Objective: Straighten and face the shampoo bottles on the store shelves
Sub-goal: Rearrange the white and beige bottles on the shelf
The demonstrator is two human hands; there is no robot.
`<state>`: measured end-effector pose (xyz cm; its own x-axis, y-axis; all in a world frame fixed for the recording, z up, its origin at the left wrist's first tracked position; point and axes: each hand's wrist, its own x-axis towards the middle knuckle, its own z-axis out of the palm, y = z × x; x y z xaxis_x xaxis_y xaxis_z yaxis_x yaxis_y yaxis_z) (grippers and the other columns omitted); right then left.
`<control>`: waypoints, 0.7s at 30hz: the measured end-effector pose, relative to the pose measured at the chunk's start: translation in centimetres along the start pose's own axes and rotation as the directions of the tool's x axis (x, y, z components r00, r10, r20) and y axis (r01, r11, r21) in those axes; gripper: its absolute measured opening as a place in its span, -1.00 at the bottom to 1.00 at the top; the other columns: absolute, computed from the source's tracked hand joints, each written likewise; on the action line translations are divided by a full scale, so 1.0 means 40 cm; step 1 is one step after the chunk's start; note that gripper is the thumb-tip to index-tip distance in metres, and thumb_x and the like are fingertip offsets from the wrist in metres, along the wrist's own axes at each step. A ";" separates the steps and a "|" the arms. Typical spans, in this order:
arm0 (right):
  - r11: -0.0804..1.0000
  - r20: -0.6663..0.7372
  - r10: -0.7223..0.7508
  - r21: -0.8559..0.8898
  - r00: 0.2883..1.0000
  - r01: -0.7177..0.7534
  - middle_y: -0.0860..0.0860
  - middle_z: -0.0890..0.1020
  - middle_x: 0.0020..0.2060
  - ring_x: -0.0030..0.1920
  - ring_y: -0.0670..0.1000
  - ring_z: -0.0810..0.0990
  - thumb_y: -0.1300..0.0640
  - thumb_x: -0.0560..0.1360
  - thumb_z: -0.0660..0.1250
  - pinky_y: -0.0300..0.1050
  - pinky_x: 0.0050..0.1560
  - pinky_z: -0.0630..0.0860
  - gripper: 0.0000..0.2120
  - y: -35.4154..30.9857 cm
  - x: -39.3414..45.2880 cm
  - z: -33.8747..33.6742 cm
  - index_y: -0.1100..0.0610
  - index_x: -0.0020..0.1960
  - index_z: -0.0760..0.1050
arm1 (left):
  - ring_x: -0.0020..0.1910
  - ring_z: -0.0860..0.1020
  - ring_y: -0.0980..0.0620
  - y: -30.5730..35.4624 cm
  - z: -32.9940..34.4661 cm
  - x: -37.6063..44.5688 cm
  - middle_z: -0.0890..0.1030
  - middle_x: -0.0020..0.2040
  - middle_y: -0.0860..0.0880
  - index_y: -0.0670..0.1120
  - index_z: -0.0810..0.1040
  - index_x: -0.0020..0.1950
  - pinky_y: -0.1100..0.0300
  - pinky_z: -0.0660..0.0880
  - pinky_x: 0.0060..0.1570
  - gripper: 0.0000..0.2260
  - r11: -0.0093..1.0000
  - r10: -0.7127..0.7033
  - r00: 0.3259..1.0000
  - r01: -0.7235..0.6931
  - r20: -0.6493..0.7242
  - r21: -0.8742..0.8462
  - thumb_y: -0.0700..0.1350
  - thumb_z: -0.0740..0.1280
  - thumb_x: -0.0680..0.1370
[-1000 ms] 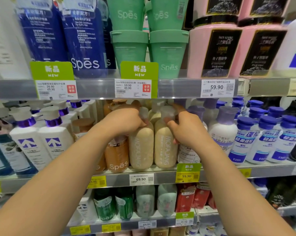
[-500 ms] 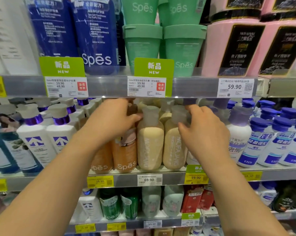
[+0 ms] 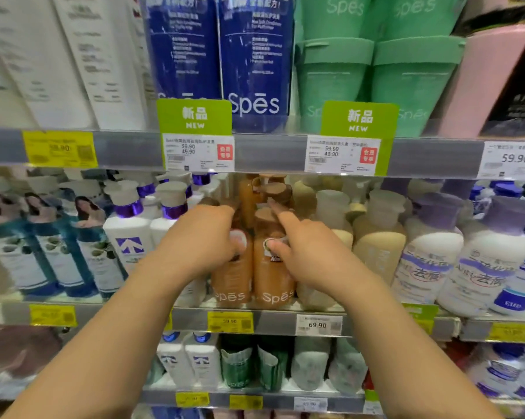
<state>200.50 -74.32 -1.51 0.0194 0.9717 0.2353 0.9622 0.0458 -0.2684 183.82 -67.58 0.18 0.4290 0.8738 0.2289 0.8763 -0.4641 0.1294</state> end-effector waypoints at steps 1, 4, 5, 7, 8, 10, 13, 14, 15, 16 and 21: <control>1.000 0.008 0.023 0.018 1.000 -0.023 0.15 0.60 0.18 0.21 0.17 0.54 -0.04 0.65 0.20 -0.03 0.08 0.44 -0.41 -0.005 0.007 0.008 -0.07 0.61 0.05 | 0.07 0.54 -0.14 -0.002 0.001 0.003 0.58 0.10 -0.14 -0.06 0.50 0.18 0.06 0.52 -0.05 -0.62 1.000 0.023 1.000 -0.023 -0.004 0.021 0.13 0.33 0.47; 0.998 -0.023 0.061 0.027 0.998 -0.061 0.13 0.62 0.18 0.20 0.13 0.55 -0.06 0.64 0.22 -0.06 0.05 0.44 -0.39 -0.015 0.016 0.020 -0.14 0.61 0.02 | 0.04 0.54 -0.14 -0.004 -0.001 0.004 0.57 0.06 -0.13 -0.03 0.48 0.19 0.06 0.52 -0.06 -0.65 0.994 0.085 0.996 -0.084 -0.018 0.070 0.12 0.33 0.50; 0.998 -0.035 0.069 0.015 0.997 -0.068 0.12 0.62 0.18 0.20 0.13 0.55 -0.08 0.63 0.23 -0.05 0.06 0.45 -0.39 -0.017 0.016 0.020 -0.14 0.60 0.06 | 0.02 0.54 -0.13 -0.004 0.000 0.004 0.57 0.03 -0.12 -0.04 0.47 0.11 0.08 0.50 -0.11 -0.70 0.992 0.098 0.995 -0.095 -0.028 0.082 0.12 0.33 0.50; 0.997 -0.067 0.080 -0.016 0.995 -0.081 0.11 0.64 0.17 0.20 0.14 0.56 -0.12 0.61 0.26 -0.03 0.08 0.48 -0.42 -0.023 0.017 0.019 -0.09 0.57 0.18 | -0.02 0.54 -0.13 -0.004 0.004 0.004 0.56 -0.02 -0.11 -0.01 0.42 0.00 0.11 0.43 -0.20 -0.74 0.989 0.111 0.993 -0.106 -0.042 0.099 0.14 0.32 0.52; 0.995 -0.082 0.088 -0.033 0.993 -0.091 0.11 0.64 0.15 0.18 0.14 0.57 -0.13 0.61 0.26 -0.01 0.07 0.49 -0.45 -0.027 0.017 0.020 -0.04 0.54 0.24 | -0.03 0.54 -0.12 -0.005 0.007 0.004 0.56 -0.03 -0.10 -0.02 0.44 0.00 0.11 0.42 -0.21 -0.74 0.989 0.114 0.992 -0.110 -0.043 0.101 0.15 0.31 0.52; 0.992 -0.098 0.106 -0.062 0.990 -0.112 0.12 0.65 0.12 0.15 0.15 0.58 -0.14 0.61 0.26 0.00 0.04 0.50 -0.48 -0.036 0.015 0.024 0.02 0.50 0.30 | -0.04 0.53 -0.11 -0.008 0.012 0.004 0.56 -0.02 -0.10 -0.03 0.47 0.07 0.10 0.42 -0.21 -0.70 0.988 0.119 0.992 -0.113 -0.047 0.105 0.17 0.30 0.53; 0.989 -0.097 0.128 -0.064 0.987 -0.135 0.11 0.64 0.08 0.12 0.14 0.58 -0.16 0.61 0.24 0.00 -0.02 0.49 -0.47 -0.039 0.015 0.033 0.01 0.51 0.28 | -0.10 0.48 -0.08 -0.011 0.014 0.000 0.50 -0.08 -0.07 -0.03 0.47 0.13 0.10 0.41 -0.21 -0.69 0.987 0.127 0.991 -0.121 -0.050 0.108 0.16 0.30 0.54; 0.988 -0.095 0.133 -0.063 0.987 -0.140 0.10 0.64 0.07 0.11 0.13 0.58 -0.16 0.61 0.23 0.00 -0.02 0.49 -0.46 -0.038 0.015 0.032 0.00 0.52 0.26 | -0.14 0.43 -0.05 -0.010 0.014 -0.002 0.44 -0.13 -0.05 -0.04 0.47 0.14 0.10 0.39 -0.22 -0.70 0.986 0.127 0.990 -0.120 -0.055 0.112 0.14 0.30 0.55; 0.988 -0.091 0.138 -0.060 0.986 -0.144 0.10 0.65 0.07 0.11 0.13 0.58 -0.17 0.61 0.23 0.00 -0.02 0.49 -0.45 -0.038 0.014 0.030 -0.02 0.53 0.24 | -0.17 0.39 -0.04 -0.007 0.014 -0.006 0.41 -0.14 -0.04 -0.05 0.46 0.14 0.09 0.37 -0.23 -0.71 0.986 0.124 0.991 -0.116 -0.060 0.119 0.12 0.29 0.56; 0.987 -0.087 0.145 -0.051 0.986 -0.150 0.08 0.65 0.07 0.12 0.12 0.58 -0.18 0.60 0.23 -0.01 -0.01 0.49 -0.44 -0.038 0.013 0.027 -0.03 0.54 0.23 | -0.17 0.37 -0.03 -0.004 0.015 -0.009 0.43 -0.13 -0.05 -0.05 0.45 0.16 0.09 0.35 -0.23 -0.73 0.986 0.117 0.991 -0.109 -0.064 0.125 0.10 0.28 0.58; 0.985 -0.164 0.146 -0.063 0.976 -0.158 -0.01 0.68 0.06 0.11 0.07 0.61 -0.27 0.57 0.22 -0.01 -0.03 0.55 -0.39 -0.056 -0.021 0.010 -0.17 0.56 0.14 | 0.06 0.54 -0.11 -0.020 0.034 -0.038 0.50 0.14 -0.08 0.03 0.35 0.35 0.05 0.45 -0.16 -0.54 0.993 0.103 0.986 -0.094 -0.132 0.071 0.24 0.25 0.54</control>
<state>198.23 -75.14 -1.47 0.2040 0.9166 0.3440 0.9623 -0.1230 -0.2427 182.79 -68.33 -1.58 0.4841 0.7947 0.3661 0.8455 -0.5327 0.0384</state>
